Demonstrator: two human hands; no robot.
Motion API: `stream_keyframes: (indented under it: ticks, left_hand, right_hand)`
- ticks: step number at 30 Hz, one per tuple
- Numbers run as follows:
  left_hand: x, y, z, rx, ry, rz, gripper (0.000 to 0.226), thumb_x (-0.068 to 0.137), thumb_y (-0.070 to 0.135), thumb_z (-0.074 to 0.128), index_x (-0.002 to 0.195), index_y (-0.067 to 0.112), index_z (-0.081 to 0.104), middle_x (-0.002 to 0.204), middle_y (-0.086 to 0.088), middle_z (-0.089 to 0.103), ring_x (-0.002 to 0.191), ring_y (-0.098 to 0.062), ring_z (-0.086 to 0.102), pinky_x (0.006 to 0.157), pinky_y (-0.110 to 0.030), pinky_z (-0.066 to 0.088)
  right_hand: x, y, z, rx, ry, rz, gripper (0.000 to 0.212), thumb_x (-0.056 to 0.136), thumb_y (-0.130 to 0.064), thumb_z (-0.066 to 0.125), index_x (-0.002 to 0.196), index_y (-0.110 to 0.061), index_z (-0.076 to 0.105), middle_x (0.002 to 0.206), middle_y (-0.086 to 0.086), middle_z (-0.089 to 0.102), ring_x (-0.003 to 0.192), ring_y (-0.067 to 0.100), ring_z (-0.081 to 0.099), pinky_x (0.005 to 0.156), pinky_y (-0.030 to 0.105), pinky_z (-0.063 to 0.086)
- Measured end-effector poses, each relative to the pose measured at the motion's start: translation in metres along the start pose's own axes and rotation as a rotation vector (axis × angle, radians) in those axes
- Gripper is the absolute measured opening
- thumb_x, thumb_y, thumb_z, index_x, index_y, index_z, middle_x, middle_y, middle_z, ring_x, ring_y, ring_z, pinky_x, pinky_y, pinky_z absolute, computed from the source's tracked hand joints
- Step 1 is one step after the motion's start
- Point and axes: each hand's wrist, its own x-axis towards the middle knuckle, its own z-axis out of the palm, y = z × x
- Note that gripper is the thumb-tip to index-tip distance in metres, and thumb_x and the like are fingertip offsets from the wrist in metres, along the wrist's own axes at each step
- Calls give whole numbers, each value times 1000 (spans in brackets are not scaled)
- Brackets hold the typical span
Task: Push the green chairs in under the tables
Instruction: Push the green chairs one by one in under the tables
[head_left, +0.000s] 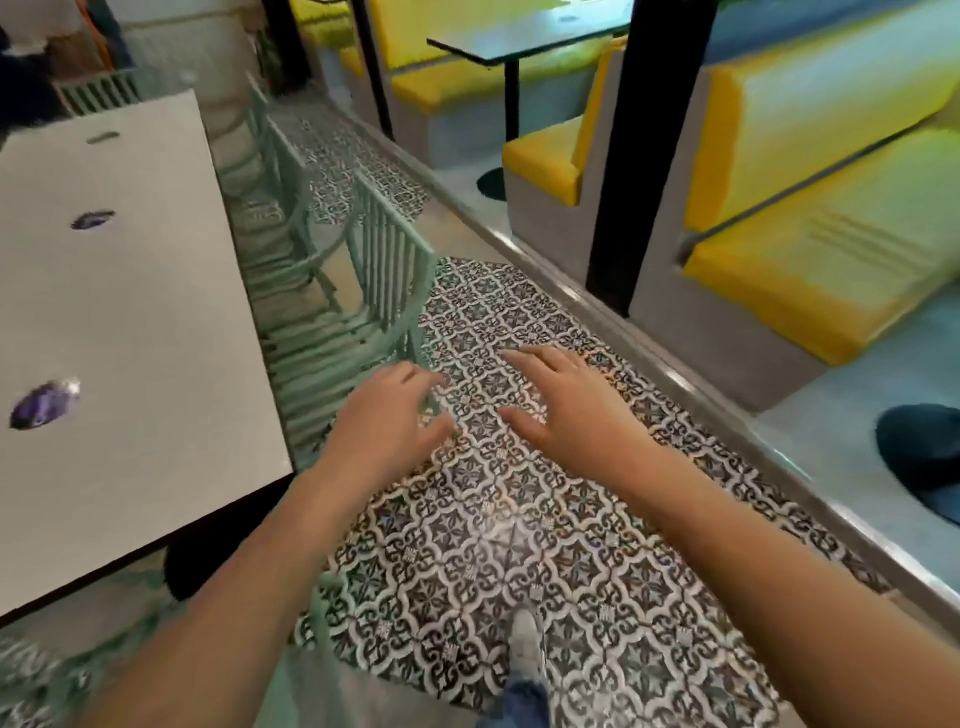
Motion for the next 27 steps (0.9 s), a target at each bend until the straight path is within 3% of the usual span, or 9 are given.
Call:
stream_keyframes:
  ticks: [6,11,16,20,24,27]
  left_hand:
    - [138,-25,36,-70,-43,-161,48,93,45,50,137,25,48,137,4,50,123,-18,47,99,-36,41]
    - [221,-37,36,-150,-14,-327,47,93,48,51,134,27,50,131,7,54,112,-14,54,91,-35,47]
    - [311,-60,47,-175,-2,-420,52,91,50,52,137,28,47,135,13,50,118,-8,50,95,-31,45]
    - [394,-76,65,-149,-21,-512,54,91,55,49,139,29,45,138,12,47,121,-9,49,97,-32,45]
    - [480,-100,72,-64,-11,-626,57,91,59,44,140,28,44,137,11,49,122,-10,47,98,-32,44]
    - [537,-125,71,-23,17,-710,60,91,60,42,140,25,43,138,8,48,125,-13,46,100,-34,44]
  right_hand:
    - [121,84,2,8,-112,-18,59,93,-54,46,147,-35,30,152,-9,34,137,12,33,115,39,30]
    - [203,137,-8,22,-180,-12,57,94,-48,48,147,-37,30,152,-11,33,138,9,31,117,33,25]
    - [307,184,2,59,-199,-51,57,95,-48,47,148,-37,28,151,-16,31,137,4,29,115,25,18]
    - [408,224,24,113,-217,-135,60,95,-46,48,149,-38,24,153,-17,26,141,5,23,118,31,17]
    - [512,255,36,97,-345,-285,63,95,-44,48,150,-38,18,156,-17,18,144,6,15,119,31,7]
    - [592,261,43,69,-379,-411,63,95,-44,49,150,-34,21,155,-13,24,143,10,20,117,27,7]
